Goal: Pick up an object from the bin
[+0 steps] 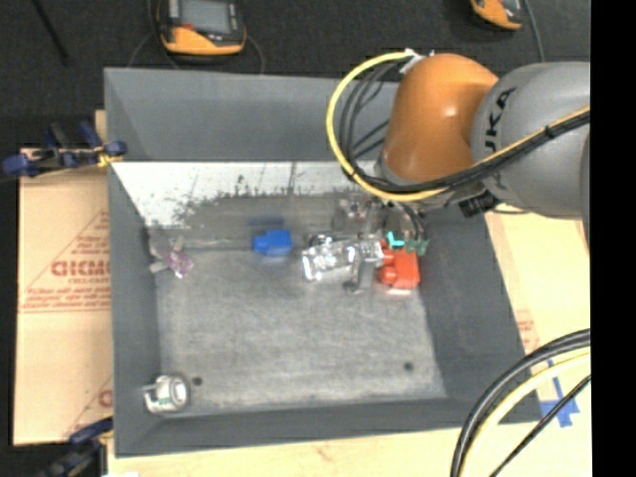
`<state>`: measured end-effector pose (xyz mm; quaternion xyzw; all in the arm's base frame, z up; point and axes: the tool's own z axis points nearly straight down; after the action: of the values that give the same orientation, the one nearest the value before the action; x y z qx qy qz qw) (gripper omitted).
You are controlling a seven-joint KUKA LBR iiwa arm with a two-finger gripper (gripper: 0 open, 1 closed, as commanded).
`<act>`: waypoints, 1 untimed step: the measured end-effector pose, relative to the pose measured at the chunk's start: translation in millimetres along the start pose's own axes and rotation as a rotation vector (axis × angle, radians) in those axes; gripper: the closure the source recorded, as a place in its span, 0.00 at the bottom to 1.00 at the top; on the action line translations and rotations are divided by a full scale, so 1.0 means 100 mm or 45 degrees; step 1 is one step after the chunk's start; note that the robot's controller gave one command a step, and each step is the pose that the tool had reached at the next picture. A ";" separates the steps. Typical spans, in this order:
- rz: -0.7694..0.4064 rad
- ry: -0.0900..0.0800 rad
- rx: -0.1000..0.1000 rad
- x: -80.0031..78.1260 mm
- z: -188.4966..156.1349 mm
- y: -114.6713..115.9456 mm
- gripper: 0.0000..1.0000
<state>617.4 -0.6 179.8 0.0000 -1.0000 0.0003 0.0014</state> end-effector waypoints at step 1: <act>-0.123 -0.004 0.003 -0.35 0.76 -0.48 0.00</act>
Offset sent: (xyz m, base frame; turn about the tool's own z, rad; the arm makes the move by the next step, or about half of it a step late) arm 0.0349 -0.0439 -0.0724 -0.1004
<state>652.1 -48.9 104.1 0.0483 -0.9988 0.0013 -0.0001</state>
